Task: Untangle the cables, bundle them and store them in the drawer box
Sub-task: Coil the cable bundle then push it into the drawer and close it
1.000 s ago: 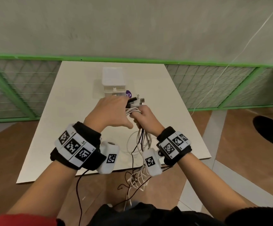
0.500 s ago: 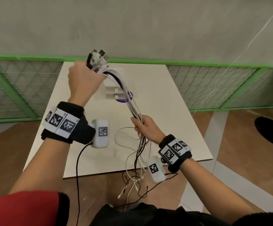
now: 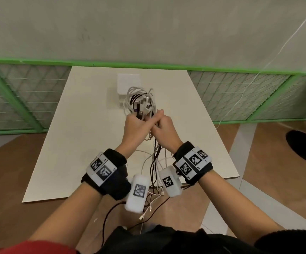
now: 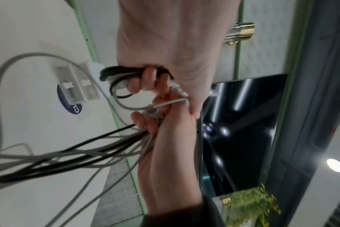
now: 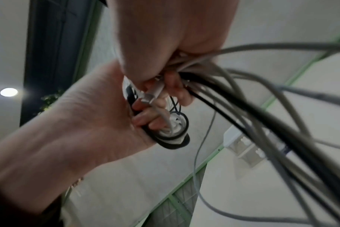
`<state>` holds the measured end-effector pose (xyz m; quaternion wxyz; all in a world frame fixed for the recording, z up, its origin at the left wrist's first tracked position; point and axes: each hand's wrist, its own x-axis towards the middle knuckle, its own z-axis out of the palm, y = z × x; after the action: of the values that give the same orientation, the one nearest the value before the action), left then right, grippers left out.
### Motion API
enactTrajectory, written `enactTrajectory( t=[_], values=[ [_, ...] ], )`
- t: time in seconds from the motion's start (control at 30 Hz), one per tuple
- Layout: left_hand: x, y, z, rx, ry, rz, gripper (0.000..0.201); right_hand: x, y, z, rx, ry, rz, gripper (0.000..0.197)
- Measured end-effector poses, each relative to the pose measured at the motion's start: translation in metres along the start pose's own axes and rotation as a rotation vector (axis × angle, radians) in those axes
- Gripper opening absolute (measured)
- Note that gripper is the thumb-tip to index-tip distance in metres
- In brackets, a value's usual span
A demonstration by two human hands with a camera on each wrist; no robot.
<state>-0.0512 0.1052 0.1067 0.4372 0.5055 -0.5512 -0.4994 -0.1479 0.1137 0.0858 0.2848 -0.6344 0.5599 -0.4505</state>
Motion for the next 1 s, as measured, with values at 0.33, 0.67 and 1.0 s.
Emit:
enactTrajectory(
  t=[0.33, 0.67, 1.0],
  values=[
    [0.011, 0.002, 0.002, -0.1, 0.001, 0.122, 0.007, -0.001, 0.022, -0.03, 0.179, -0.236, 0.115, 0.031],
    [0.027, 0.022, -0.024, -0.064, -0.251, 0.107, 0.026, -0.019, 0.038, -0.025, 0.38, -0.336, 0.301, 0.069],
    [0.023, 0.014, -0.027, 0.002, -0.321, 0.197, 0.013, -0.009, 0.04, -0.023, 0.394, -0.199, 0.234, 0.022]
  ],
)
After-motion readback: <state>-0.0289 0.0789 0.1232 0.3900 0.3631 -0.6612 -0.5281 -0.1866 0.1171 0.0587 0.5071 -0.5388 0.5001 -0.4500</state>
